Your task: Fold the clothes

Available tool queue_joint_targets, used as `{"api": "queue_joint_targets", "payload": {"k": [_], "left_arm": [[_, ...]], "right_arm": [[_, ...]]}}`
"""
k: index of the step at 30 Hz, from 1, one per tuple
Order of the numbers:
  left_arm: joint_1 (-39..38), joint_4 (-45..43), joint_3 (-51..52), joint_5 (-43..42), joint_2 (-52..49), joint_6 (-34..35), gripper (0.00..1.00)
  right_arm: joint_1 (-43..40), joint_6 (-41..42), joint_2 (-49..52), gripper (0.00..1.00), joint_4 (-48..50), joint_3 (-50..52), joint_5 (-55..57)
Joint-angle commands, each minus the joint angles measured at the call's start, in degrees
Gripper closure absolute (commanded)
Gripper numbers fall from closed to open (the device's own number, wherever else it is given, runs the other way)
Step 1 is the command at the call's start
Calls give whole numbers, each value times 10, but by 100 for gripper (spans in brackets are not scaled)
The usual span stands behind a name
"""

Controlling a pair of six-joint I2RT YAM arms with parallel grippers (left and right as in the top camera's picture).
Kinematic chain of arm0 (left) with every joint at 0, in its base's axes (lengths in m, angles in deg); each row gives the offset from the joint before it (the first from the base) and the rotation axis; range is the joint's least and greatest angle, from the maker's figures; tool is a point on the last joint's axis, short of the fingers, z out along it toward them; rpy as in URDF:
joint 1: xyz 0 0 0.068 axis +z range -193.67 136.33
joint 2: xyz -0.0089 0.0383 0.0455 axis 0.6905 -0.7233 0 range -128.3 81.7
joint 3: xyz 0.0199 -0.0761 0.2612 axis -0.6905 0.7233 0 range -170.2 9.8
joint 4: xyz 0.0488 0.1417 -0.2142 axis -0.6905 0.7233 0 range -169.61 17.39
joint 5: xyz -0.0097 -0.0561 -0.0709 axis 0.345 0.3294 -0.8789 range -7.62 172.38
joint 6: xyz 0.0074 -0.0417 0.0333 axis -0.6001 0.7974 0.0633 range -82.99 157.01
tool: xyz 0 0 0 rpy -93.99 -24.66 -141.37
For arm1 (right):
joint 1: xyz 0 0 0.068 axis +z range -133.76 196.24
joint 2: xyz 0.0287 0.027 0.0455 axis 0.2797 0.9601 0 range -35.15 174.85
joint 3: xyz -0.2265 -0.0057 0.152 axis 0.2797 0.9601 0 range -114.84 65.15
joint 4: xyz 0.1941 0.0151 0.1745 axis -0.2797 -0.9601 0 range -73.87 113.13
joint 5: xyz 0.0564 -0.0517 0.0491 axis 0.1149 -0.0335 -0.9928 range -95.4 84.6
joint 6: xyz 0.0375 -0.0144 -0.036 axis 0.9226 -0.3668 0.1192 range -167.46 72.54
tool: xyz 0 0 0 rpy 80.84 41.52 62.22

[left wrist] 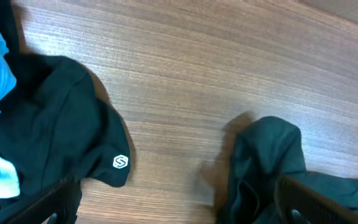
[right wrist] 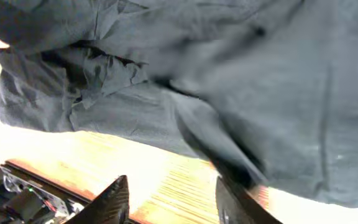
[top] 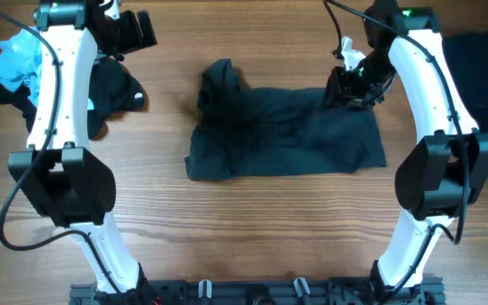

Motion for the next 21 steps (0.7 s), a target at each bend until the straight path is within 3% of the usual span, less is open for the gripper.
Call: {"api": "queue_joint_targets", "payload": {"k": [1, 12, 19, 21], "left_arm": [[1, -9, -1, 5, 20, -1, 1], [1, -12, -1, 5, 20, -1, 0], [1, -12, -1, 5, 20, -1, 0], [1, -12, -1, 5, 20, -1, 1]], "right_arm": [[13, -17, 1, 52, -2, 4, -21], [33, 31, 12, 55, 76, 5, 30], [72, 46, 52, 36, 99, 5, 86], [86, 66, 60, 35, 104, 5, 118]]}}
